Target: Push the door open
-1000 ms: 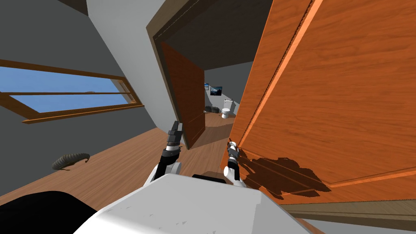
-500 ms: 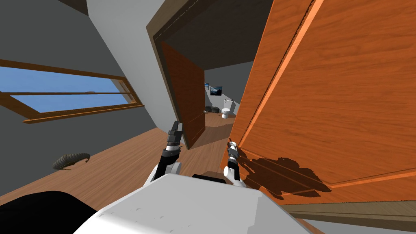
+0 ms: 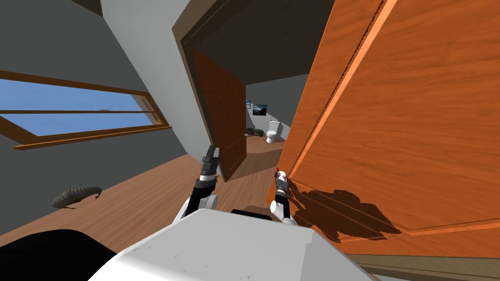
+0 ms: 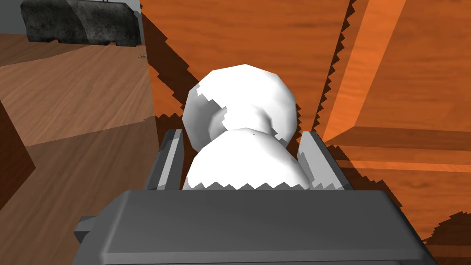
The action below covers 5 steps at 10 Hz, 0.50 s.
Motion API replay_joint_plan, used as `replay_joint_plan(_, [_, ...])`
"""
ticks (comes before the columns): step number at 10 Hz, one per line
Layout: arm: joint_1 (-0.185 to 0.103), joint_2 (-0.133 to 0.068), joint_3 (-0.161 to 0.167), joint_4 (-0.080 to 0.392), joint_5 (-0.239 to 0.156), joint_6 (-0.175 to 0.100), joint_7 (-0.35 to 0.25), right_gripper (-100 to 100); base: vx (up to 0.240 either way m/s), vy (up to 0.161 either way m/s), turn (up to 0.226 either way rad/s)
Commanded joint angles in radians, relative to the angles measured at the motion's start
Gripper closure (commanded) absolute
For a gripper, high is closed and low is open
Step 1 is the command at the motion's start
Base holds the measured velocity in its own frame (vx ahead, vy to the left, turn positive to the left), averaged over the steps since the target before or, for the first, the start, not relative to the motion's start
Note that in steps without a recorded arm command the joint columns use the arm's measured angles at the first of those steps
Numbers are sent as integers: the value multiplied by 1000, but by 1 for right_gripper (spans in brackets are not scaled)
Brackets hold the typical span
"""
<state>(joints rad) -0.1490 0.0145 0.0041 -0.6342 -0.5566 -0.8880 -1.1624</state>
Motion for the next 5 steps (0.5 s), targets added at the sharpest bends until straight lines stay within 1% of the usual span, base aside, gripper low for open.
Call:
replay_joint_plan(1, [-13, -25, -20, 6, -11, -9, 2, 100, 193, 22, -56])
replay_joint_plan(2, [-13, -33, -28, 6, -16, -11, 4, 100, 204, 11, -34])
replay_joint_plan(3, [-13, -42, -37, 7, -22, -12, 7, 100, 200, -24, -35])
replay_joint_plan(4, [-13, -42, -37, 7, -22, -12, 7, 100, 146, -18, -7])
replay_joint_plan(5, [-13, -42, -37, 7, -22, -12, 7, 100, 65, 1, 2])
